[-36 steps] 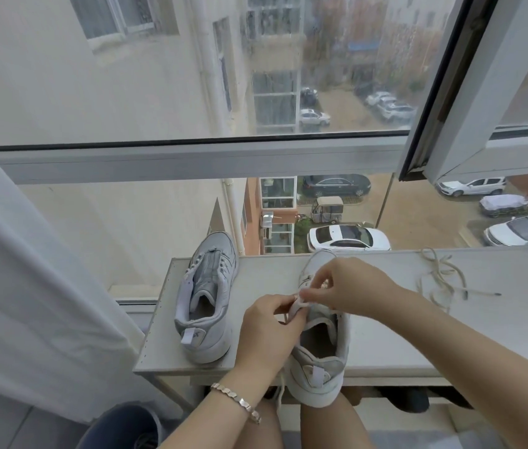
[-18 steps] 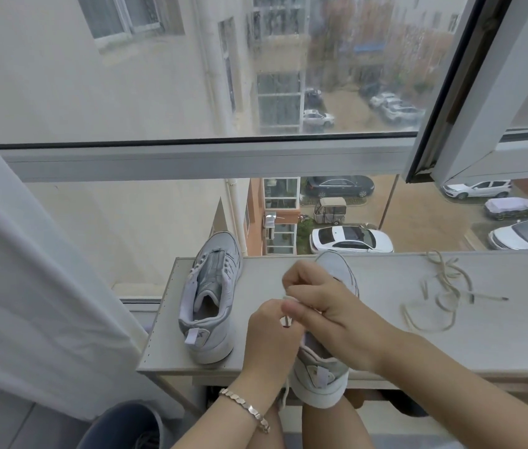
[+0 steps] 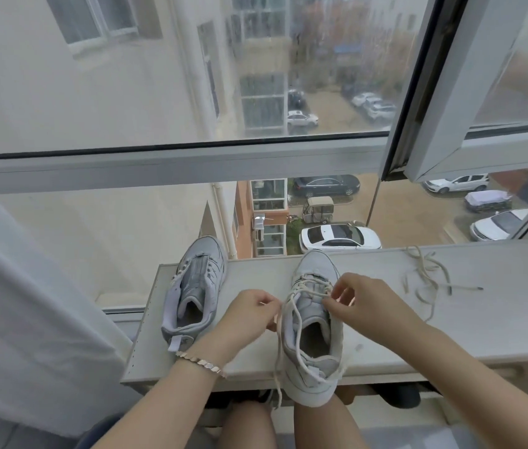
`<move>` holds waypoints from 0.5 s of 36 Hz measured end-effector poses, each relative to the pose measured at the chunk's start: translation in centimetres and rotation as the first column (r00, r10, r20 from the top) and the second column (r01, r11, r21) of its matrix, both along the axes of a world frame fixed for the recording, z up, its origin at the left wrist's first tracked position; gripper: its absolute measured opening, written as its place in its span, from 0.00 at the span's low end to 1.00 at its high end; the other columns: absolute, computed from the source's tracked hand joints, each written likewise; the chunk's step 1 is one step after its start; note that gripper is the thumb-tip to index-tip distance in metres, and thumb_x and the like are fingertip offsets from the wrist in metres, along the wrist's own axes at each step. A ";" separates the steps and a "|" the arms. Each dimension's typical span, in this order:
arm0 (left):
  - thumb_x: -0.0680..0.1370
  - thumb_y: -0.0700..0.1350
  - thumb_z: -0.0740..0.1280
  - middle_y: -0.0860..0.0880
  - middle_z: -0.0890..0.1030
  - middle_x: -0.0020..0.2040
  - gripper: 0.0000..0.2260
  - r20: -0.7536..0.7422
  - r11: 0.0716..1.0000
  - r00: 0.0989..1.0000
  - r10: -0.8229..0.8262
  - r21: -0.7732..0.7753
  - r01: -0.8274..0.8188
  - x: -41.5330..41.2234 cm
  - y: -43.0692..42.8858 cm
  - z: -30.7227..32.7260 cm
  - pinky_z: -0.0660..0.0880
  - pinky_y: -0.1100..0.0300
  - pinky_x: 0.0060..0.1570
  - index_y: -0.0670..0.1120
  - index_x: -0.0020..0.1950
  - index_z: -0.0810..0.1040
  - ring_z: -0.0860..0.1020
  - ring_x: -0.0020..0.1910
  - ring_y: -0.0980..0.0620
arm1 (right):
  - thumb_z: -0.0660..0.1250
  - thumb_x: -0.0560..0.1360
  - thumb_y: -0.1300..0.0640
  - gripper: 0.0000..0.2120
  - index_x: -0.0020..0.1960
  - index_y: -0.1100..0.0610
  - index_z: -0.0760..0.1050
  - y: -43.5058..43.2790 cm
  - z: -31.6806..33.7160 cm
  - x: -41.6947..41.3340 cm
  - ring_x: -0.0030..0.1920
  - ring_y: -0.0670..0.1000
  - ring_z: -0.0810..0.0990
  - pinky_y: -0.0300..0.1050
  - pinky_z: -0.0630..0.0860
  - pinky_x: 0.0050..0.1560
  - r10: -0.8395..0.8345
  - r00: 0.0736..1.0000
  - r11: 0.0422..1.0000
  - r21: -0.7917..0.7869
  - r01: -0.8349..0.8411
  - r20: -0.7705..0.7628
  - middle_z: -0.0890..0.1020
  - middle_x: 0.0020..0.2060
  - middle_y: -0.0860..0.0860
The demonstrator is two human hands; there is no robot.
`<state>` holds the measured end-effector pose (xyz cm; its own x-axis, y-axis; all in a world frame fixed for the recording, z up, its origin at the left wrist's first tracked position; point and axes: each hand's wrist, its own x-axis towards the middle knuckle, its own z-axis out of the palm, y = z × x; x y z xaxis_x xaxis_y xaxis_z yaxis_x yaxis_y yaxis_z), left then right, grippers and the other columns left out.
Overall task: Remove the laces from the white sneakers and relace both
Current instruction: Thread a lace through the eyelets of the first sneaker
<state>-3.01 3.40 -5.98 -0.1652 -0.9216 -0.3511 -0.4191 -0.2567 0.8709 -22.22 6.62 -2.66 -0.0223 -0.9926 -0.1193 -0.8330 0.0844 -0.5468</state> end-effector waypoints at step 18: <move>0.78 0.61 0.57 0.52 0.75 0.41 0.17 0.113 0.942 0.963 -0.247 0.262 0.211 1.1 0.6 2.3 0.70 0.63 0.43 0.48 0.42 0.72 0.75 0.39 0.58 | 0.71 0.70 0.55 0.08 0.38 0.49 0.72 -0.4 -1.7 1.5 0.33 0.43 0.75 0.34 0.71 0.33 -0.006 0.973 0.989 -0.144 0.041 0.232 0.78 0.32 0.47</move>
